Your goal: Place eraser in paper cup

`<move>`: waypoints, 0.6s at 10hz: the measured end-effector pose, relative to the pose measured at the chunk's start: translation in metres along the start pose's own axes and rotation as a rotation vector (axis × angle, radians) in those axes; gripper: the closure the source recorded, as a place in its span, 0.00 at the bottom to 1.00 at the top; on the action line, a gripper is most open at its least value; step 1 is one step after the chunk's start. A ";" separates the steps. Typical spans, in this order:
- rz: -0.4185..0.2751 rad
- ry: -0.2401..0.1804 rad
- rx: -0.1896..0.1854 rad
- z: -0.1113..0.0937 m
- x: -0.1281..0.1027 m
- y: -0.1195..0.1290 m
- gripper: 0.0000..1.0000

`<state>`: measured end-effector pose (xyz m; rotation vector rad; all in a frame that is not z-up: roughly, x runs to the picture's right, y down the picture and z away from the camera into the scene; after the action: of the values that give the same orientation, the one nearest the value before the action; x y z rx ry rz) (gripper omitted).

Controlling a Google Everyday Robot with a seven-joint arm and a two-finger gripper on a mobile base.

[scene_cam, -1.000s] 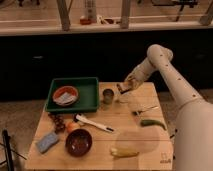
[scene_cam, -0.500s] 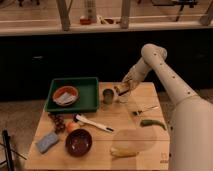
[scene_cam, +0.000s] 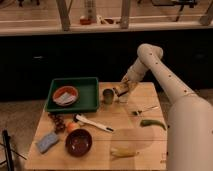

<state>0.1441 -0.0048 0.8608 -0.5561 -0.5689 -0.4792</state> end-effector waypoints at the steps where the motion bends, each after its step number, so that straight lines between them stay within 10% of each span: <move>1: 0.018 0.007 -0.005 -0.001 0.004 0.002 0.73; 6: 0.046 0.011 -0.024 0.003 0.007 0.002 0.24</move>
<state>0.1491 -0.0030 0.8668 -0.5875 -0.5398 -0.4461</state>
